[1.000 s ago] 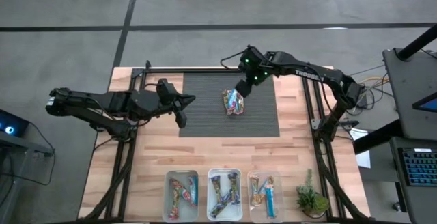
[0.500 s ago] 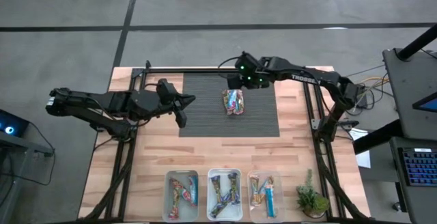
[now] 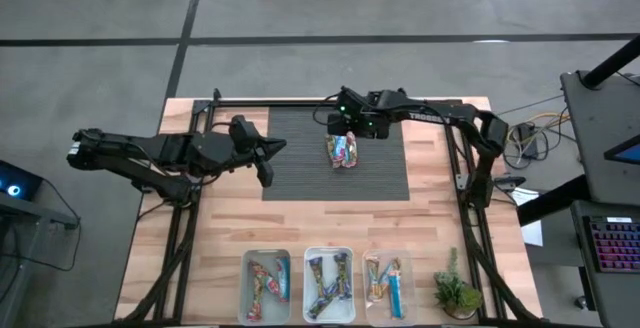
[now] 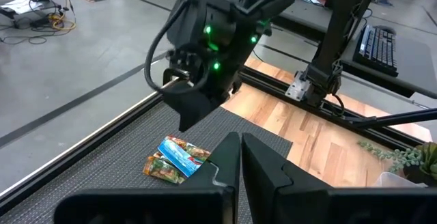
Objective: Pick and place Granola Bars by type
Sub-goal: Put the left red granola bar into the gray bin
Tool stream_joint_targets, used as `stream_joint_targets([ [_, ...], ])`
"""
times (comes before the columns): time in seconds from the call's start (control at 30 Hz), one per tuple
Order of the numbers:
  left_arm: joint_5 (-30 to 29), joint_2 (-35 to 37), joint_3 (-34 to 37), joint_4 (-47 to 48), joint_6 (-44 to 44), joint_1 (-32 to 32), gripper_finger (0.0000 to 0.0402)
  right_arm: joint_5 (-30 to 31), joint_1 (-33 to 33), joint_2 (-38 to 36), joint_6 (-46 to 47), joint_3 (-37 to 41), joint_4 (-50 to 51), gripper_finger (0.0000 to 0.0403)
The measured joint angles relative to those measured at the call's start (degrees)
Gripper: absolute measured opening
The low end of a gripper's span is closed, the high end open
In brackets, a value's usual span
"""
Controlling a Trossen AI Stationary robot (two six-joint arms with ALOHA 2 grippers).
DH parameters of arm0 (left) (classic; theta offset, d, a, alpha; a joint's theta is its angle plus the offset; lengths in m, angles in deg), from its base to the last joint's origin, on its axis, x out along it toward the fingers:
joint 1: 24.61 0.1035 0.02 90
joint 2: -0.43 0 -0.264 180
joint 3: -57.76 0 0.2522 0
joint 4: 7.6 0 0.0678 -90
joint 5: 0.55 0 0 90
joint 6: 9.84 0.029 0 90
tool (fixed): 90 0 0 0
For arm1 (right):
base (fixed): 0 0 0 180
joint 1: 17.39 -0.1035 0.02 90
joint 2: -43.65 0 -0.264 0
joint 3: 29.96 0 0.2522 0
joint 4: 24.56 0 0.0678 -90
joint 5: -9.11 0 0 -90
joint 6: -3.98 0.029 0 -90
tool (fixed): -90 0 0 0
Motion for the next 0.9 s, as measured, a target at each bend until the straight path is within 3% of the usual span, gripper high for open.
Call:
stream_joint_targets([
  [0.9,0.0,0.0,0.0,0.0,-1.4,0.0,0.0000,-2.6,0.0,9.1,0.7,0.0,-4.8,0.0231],
])
